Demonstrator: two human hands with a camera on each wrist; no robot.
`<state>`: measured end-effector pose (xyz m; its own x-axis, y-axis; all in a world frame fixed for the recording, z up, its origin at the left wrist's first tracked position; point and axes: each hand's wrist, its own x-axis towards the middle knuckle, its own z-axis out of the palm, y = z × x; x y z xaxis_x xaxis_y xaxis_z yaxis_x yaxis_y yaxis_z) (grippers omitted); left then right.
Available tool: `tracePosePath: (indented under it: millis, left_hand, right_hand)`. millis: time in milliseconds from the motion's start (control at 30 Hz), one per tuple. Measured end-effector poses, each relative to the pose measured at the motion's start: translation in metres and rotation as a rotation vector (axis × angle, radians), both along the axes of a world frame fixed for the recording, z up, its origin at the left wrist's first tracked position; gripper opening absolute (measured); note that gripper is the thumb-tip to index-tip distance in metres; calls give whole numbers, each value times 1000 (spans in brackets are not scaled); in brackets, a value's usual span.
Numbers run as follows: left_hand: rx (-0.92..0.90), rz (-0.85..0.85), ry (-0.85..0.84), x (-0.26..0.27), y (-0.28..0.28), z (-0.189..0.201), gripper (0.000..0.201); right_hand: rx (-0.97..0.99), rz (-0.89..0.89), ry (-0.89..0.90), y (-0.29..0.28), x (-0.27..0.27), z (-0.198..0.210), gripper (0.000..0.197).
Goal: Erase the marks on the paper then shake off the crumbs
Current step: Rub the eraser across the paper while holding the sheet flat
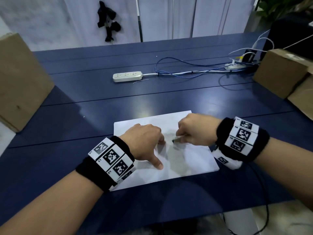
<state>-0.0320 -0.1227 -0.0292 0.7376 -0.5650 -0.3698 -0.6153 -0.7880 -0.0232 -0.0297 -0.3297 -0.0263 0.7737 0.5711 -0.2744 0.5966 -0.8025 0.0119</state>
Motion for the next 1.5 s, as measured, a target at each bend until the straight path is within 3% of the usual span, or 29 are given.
tracePosePath:
  millis: [67, 167, 233, 367, 467, 633, 833, 900, 1067, 1200, 1300, 1367, 1500]
  left_hand:
    - [8, -5, -1, 0, 0, 0, 73]
    - [8, 3, -2, -1, 0, 0, 63]
    - [-2, 0, 6, -1, 1, 0, 63]
    - [-28, -18, 5, -2, 4, -1, 74]
    - [-46, -14, 19, -3, 8, -3, 69]
    - [-88, -2, 47, -4, 15, -6, 65]
    - [-96, -23, 54, -4, 15, -4, 77]
    - [-85, -22, 47, -4, 15, -5, 78]
    - [-77, -19, 45, -1, 13, -5, 72]
    - [-88, -24, 56, -1, 12, -4, 77]
    - [-87, -26, 51, -2, 13, -4, 77]
    - [-86, -22, 49, -1, 13, -5, 81]
    - [-68, -12, 51, -1, 12, -6, 74]
  right_hand:
    - [-15, 81, -11, -1, -14, 1, 28]
    - [21, 270, 161, -2, -41, 4, 23]
    - [17, 236, 231, 0, -40, 5, 22]
    - [-9, 10, 58, 4, 0, -1, 43]
    - [-94, 56, -81, -1, -1, -5, 44]
    - [40, 272, 345, 2, -43, -1, 30]
    - [14, 6, -65, -3, 12, 0, 41]
    - [-24, 110, -65, -5, 2, -1, 33]
    - [18, 322, 152, 0, -43, 3, 23]
    - [-60, 70, -18, 2, -4, 2, 33]
    - [-121, 90, -117, -1, 1, 0, 37]
    - [-106, 164, -44, -2, -18, 2, 27]
    - [78, 224, 281, -4, -43, 1, 21]
